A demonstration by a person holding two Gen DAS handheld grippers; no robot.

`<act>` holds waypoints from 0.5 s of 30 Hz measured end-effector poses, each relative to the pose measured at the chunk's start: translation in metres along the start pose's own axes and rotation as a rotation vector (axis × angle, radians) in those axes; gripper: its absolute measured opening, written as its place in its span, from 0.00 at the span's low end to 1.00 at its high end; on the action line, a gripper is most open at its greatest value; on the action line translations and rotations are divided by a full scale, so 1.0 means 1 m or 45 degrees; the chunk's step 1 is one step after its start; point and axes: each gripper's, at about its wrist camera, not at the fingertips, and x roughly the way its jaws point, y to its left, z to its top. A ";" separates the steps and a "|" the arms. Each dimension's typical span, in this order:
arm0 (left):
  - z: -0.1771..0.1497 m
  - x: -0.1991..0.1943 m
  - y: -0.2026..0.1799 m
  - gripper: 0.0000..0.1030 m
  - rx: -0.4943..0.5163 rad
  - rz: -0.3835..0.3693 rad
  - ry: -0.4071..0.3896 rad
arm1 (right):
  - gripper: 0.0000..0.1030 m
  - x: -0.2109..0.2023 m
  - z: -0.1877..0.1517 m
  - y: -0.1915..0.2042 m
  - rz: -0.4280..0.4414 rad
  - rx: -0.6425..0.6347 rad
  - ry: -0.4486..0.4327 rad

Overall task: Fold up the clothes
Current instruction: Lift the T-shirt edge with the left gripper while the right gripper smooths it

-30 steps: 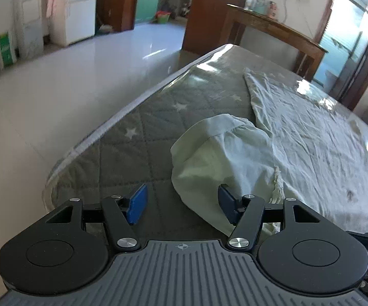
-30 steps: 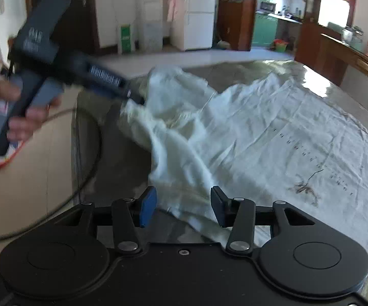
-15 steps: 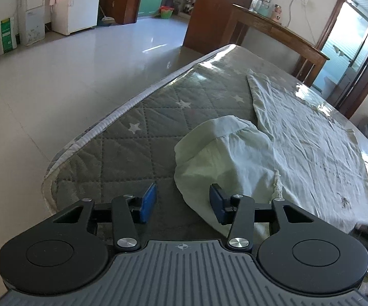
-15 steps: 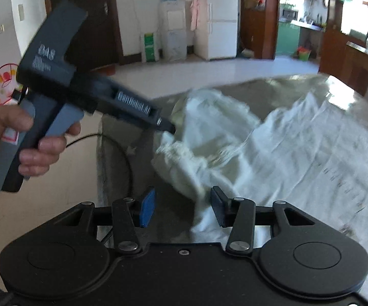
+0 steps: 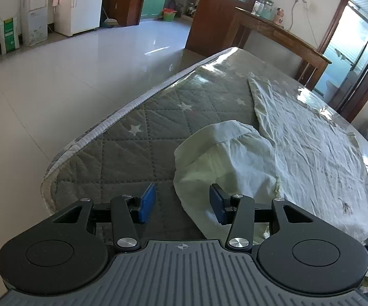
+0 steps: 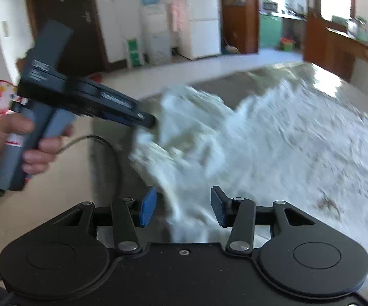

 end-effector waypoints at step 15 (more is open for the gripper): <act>0.009 -0.026 -0.013 0.06 -0.059 -0.226 -0.195 | 0.50 0.004 -0.010 0.001 -0.023 0.020 0.010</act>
